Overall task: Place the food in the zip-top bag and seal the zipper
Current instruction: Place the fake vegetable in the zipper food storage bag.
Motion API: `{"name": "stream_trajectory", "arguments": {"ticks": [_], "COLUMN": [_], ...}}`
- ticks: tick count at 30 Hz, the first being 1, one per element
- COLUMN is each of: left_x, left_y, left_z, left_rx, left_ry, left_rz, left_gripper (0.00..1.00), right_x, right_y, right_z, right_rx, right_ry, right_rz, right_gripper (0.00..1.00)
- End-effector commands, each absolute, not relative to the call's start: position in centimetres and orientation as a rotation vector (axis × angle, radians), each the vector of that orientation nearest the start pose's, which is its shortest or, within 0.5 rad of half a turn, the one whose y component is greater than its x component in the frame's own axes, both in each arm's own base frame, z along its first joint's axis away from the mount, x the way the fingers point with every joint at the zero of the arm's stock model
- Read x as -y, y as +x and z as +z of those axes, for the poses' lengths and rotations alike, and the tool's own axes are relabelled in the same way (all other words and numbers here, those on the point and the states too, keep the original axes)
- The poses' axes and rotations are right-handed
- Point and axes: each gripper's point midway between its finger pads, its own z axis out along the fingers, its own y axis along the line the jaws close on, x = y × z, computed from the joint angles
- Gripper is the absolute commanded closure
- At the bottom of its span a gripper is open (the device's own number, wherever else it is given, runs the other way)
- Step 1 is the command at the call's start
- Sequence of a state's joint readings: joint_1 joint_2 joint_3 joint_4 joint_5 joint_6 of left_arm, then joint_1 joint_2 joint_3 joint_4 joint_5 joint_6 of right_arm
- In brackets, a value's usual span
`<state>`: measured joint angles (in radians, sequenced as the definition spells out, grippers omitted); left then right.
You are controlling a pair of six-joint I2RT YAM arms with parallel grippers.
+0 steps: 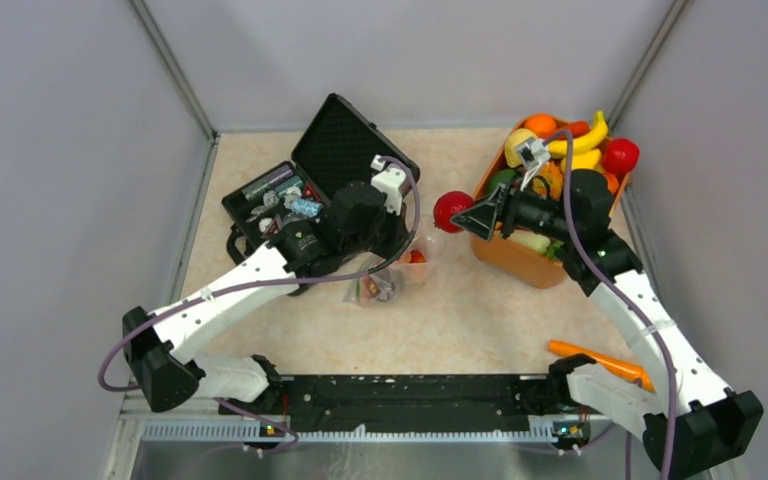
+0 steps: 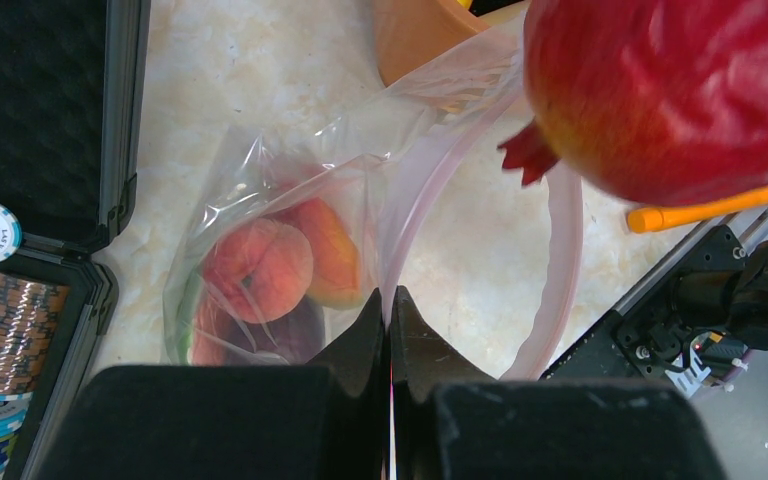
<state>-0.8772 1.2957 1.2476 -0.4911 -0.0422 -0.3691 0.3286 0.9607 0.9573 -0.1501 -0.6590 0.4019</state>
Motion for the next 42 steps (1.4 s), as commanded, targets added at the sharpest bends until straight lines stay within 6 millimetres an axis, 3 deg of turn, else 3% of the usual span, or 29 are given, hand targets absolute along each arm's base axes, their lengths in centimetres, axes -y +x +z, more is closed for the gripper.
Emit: {"name": "stream_trajectory", "arguments": {"ticks": [1,8,16,19,21,31,38,42], "left_x": [31.5,31.6,31.7,31.8,31.9,31.7,31.8,32.0], "left_y": [25.4,25.5,25.4,25.3,25.3,25.3,25.3,25.3], "left_z": [28.8,29.1,29.3,29.4,29.5,29.5,29.4,29.2], "left_rx": [-2.031,-2.03,-2.03,-2.026,-2.025,-2.024,-2.028,-2.034], "left_ry": [0.486,0.489,0.493,0.5,0.503,0.496,0.496,0.503], "left_rz": [-0.742,-0.742,-0.749,-0.756,-0.76,-0.756,-0.755,-0.759], "left_gripper": [1.0,1.0,1.0,1.0,1.0,1.0,1.0,1.0], "right_x": [-22.7,-23.8,-23.0,-23.2,-22.9,-22.8,-24.6,-24.3], "right_y": [23.9,24.6,27.0,27.2,27.6,27.4,25.4,25.7], "right_z": [32.9,32.0,30.8,30.7,30.5,31.0,31.1,31.5], "right_rx": [-1.707,-1.752,-1.829,-1.839,-1.858,-1.839,-1.812,-1.8], "right_ry": [-0.585,-0.601,-0.51,-0.507,-0.473,-0.472,-0.603,-0.571], "right_rz": [1.14,1.092,0.903,0.901,0.878,0.881,1.026,1.012], "right_gripper": [0.59,0.59,0.58,0.49,0.35,0.29,0.25,0.25]}}
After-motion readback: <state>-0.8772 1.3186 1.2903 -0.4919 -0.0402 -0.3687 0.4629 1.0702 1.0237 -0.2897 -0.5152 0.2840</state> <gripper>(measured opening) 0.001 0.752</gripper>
